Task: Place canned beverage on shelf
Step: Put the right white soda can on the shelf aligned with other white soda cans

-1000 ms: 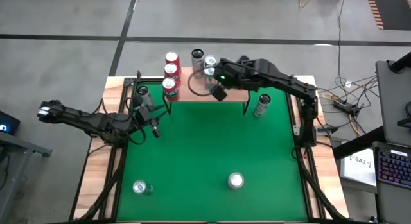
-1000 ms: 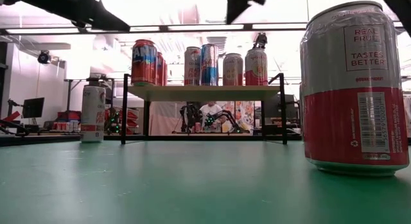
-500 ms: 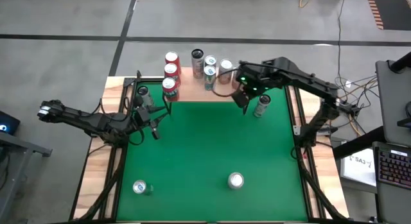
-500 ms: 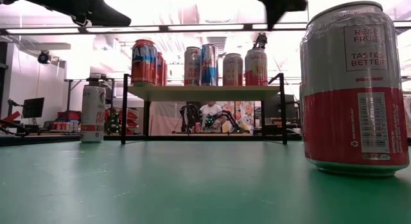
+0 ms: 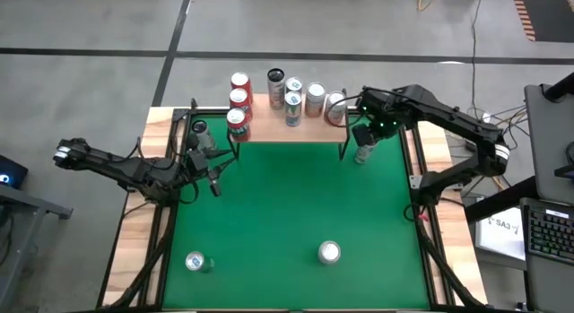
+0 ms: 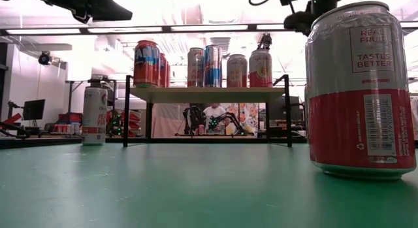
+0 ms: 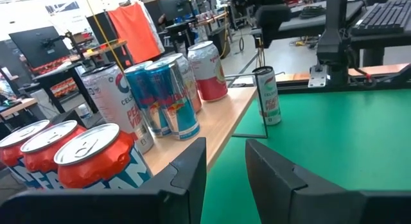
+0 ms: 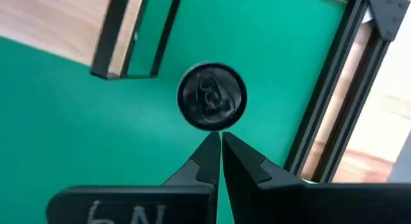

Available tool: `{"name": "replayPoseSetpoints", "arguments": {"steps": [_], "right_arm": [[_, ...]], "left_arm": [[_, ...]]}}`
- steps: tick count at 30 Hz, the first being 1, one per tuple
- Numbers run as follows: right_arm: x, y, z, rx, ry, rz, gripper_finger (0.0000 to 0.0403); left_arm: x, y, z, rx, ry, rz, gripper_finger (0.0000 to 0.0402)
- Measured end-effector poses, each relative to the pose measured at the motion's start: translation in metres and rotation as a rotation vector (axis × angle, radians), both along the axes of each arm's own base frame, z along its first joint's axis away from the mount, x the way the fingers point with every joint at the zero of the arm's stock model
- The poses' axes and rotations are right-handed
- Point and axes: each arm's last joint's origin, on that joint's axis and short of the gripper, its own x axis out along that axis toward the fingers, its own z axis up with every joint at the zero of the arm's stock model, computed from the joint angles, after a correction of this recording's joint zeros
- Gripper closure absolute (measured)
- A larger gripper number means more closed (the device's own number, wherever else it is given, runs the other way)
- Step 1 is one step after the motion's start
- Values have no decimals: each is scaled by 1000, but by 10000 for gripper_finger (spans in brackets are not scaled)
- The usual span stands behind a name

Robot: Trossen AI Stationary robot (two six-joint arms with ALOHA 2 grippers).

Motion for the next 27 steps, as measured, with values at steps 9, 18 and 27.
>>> {"name": "replayPoseSetpoints", "arguments": {"steps": [9,18,27], "right_arm": [[5,-5,-12,50,-48,-1,355],[15,-19,-29,107,6,0,230],[6,-33,-30,84,29,-34,147]], "left_arm": [[0,0,0,2,6,0,310],[0,0,-1,2,7,0,310],[0,0,-2,3,21,1,310]]}}
